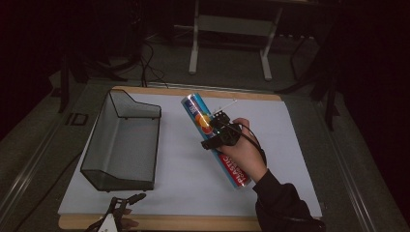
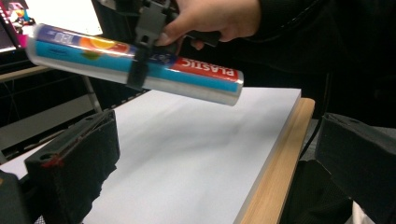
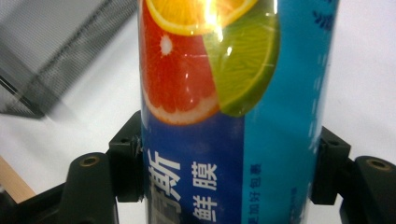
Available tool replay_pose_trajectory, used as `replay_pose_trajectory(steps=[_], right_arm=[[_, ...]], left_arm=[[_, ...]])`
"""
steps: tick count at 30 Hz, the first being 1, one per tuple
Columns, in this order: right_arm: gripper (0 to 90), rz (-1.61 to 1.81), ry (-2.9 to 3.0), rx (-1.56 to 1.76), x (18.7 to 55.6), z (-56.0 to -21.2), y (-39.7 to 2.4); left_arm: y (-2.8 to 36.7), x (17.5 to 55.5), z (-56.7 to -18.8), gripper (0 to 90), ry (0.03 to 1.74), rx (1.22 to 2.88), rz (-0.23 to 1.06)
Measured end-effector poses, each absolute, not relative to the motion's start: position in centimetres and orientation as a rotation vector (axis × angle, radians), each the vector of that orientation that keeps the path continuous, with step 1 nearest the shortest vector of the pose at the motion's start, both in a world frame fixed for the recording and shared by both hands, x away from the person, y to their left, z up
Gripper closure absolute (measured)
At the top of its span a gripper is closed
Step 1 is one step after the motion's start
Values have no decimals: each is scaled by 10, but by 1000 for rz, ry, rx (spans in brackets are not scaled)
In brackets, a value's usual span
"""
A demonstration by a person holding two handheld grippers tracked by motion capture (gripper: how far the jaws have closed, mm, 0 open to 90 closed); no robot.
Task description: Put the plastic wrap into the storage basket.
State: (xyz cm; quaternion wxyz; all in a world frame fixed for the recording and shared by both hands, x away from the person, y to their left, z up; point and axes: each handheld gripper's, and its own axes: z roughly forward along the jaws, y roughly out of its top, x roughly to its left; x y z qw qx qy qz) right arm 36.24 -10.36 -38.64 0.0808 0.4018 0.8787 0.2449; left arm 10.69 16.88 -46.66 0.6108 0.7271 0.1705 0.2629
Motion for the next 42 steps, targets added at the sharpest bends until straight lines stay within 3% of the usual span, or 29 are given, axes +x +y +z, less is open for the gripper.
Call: replay_pose_trajectory(steps=[20, 42], right_arm=[[316, 1058, 2546, 1212, 375, -350, -38], [316, 1360, 2377, 1357, 396, -353, 45]], left_arm=[[170, 106, -467, 8, 390, 1683, 599], [171, 103, -467, 8, 432, 1692, 620]])
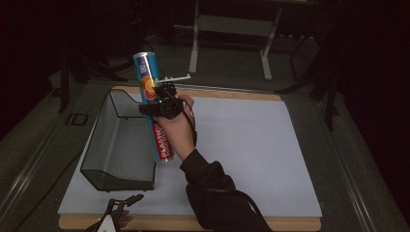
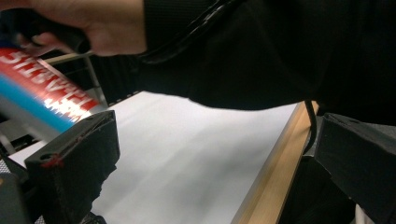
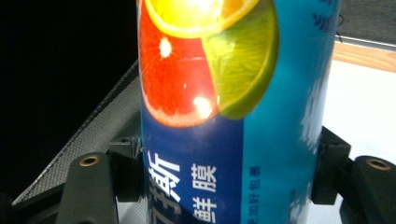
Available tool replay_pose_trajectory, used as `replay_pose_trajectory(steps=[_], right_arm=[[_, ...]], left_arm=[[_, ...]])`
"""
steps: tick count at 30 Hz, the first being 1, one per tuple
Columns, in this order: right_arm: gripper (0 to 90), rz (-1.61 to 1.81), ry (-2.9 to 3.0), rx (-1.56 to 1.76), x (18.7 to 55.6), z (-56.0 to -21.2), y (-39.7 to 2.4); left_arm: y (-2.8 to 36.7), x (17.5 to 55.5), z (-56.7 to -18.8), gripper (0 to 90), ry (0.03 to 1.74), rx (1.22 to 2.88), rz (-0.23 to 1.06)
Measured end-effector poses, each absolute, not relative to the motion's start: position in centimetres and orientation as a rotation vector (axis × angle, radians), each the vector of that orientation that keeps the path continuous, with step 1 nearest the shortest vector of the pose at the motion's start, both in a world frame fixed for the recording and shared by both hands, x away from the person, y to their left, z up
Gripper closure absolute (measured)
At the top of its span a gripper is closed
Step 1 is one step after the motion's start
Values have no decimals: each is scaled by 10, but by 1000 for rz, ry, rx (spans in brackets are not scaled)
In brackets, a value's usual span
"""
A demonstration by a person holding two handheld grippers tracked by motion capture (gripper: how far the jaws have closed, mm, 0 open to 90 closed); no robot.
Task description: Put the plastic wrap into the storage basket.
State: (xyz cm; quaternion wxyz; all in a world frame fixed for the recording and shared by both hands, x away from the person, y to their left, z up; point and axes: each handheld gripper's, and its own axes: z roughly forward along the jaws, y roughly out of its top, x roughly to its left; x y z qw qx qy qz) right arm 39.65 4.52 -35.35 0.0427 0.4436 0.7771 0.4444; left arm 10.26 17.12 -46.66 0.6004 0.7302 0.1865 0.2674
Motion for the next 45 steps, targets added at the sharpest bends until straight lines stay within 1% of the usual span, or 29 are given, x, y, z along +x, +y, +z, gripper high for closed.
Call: replay_pose_trajectory(steps=[12, 18, 31, 45], right_arm=[[316, 1443, 2396, 1382, 394, -380, 97], [316, 1394, 2408, 1387, 394, -401, 113], [316, 1228, 2416, 1503, 391, -445, 116], [312, 1156, 2363, 1613, 392, -456, 114]], left_arm=[[174, 101, -466, 8, 454, 1674, 636], [176, 102, -466, 8, 476, 1662, 655], [175, 102, -467, 8, 470, 1670, 656], [173, 102, -467, 8, 457, 1677, 647]])
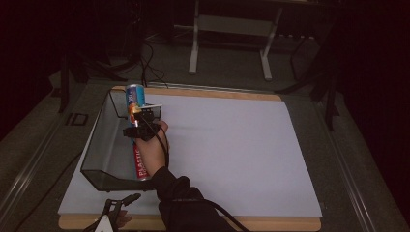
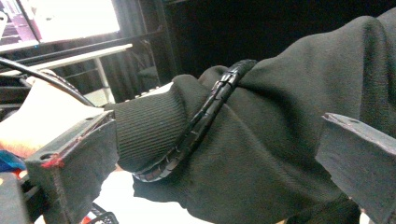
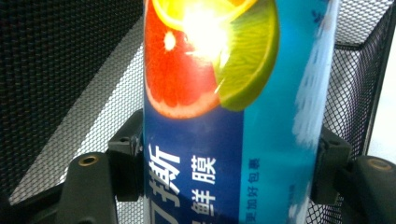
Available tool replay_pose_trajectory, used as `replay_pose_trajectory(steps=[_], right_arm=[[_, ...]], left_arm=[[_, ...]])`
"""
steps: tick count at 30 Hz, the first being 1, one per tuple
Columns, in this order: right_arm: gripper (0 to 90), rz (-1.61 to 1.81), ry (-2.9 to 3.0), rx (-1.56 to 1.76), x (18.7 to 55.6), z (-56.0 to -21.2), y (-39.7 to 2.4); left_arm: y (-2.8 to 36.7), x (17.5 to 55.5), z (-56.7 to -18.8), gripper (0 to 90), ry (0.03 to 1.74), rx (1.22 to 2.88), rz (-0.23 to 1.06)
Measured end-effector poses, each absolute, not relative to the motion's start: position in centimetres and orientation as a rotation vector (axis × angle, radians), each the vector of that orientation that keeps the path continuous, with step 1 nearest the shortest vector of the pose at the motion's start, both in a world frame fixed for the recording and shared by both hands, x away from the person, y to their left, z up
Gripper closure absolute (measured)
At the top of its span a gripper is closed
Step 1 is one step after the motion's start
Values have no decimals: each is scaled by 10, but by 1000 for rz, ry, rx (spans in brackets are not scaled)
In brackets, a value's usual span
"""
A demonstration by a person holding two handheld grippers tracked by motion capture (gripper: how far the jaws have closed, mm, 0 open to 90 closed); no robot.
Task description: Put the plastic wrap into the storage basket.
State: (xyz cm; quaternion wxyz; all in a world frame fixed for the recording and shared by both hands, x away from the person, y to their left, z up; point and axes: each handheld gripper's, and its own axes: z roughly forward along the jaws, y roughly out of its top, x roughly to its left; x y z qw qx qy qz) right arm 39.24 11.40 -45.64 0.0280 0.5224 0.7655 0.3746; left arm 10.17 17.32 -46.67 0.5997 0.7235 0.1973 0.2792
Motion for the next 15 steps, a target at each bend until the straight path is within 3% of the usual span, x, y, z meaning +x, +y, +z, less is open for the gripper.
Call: replay_pose_trajectory(steps=[15], right_arm=[[295, 1078, 2350, 1687, 403, -476, 116]], left_arm=[[173, 102, -467, 8, 448, 1685, 639]])
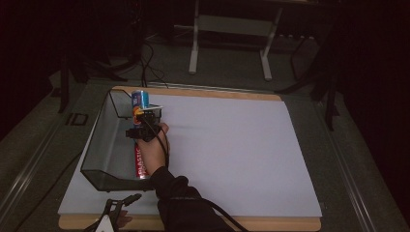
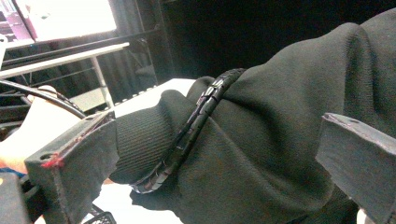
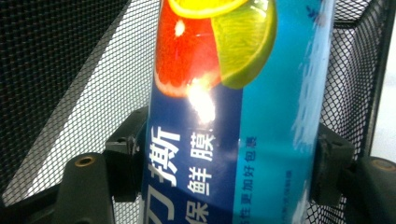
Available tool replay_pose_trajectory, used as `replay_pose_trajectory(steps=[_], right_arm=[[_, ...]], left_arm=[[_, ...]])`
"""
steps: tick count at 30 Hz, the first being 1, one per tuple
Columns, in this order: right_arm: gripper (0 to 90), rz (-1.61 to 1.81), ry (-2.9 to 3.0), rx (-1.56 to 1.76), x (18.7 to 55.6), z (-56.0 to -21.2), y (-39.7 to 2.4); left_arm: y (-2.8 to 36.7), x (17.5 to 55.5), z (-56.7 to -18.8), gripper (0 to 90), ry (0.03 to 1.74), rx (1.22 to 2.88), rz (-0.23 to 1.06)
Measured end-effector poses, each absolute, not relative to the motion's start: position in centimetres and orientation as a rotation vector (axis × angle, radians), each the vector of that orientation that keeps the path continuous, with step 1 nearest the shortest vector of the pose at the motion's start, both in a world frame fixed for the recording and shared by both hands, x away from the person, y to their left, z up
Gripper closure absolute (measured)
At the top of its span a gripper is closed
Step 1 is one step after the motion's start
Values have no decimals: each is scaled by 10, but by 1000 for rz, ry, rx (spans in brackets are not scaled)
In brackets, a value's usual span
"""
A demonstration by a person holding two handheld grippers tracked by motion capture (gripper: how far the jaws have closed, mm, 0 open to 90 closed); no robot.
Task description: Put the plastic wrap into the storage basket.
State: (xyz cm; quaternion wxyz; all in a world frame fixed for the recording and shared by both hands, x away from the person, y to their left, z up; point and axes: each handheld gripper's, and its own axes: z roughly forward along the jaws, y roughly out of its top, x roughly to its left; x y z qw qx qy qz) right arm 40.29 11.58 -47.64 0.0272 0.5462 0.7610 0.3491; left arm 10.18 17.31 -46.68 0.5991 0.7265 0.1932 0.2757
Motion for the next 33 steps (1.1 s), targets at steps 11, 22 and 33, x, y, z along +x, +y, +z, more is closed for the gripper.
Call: replay_pose_trajectory(steps=[11, 22, 33], right_arm=[[217, 1071, 2426, 1568, 405, -476, 115], [133, 1142, 2454, 1343, 399, -448, 89], [133, 1236, 2447, 1229, 385, -424, 47]], left_arm=[[172, 103, -467, 8, 443, 1690, 628], [172, 104, -468, 8, 449, 1695, 621], [169, 106, -469, 8, 450, 1707, 614]])
